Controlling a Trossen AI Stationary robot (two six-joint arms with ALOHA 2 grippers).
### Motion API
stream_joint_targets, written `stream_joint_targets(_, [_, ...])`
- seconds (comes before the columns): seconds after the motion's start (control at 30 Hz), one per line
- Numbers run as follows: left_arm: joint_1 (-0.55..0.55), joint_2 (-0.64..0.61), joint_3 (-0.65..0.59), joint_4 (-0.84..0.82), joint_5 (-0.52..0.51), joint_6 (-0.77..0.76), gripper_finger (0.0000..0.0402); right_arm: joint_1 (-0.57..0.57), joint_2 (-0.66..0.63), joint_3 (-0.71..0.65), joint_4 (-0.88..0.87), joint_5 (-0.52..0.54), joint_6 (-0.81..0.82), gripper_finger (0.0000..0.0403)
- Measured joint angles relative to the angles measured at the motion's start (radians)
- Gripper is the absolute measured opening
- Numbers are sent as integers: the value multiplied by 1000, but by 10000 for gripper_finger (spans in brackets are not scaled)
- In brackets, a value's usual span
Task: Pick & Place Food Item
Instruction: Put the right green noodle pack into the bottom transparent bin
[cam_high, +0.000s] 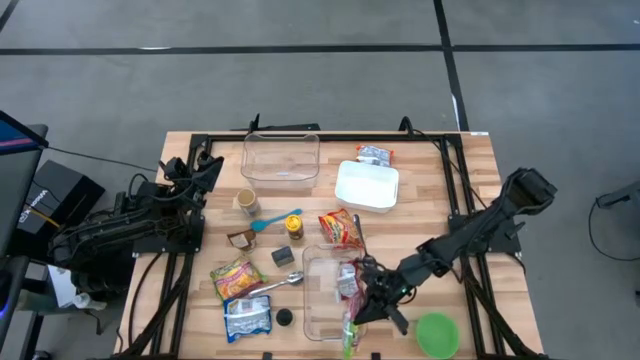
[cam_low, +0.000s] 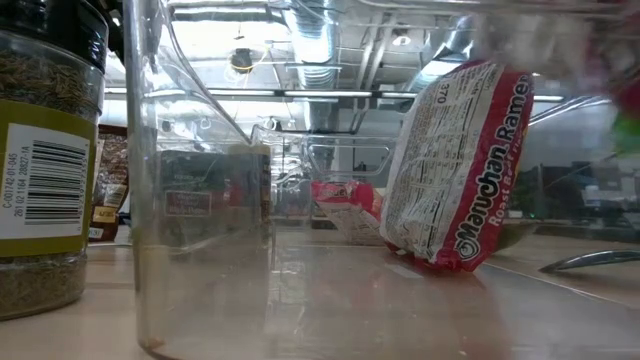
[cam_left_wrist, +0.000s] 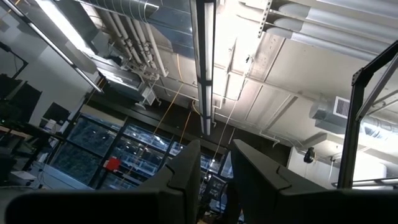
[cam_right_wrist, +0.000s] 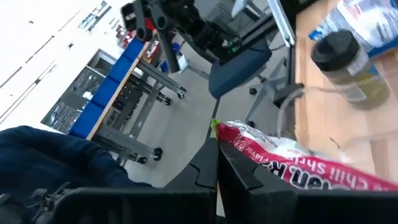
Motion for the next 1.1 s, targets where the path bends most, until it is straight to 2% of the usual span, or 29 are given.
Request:
stream_joint_targets(0.2, [0, 0, 0, 0, 0, 0, 85, -1, 39, 1, 15, -49, 57, 0])
stream_joint_targets(0.57, [0, 0, 0, 0, 0, 0, 85, -10, 31, 0, 3, -149, 109, 0])
stream_joint_targets(1.1, [0, 0, 0, 0, 0, 0, 85, -59, 30, 0, -88, -232, 169, 0])
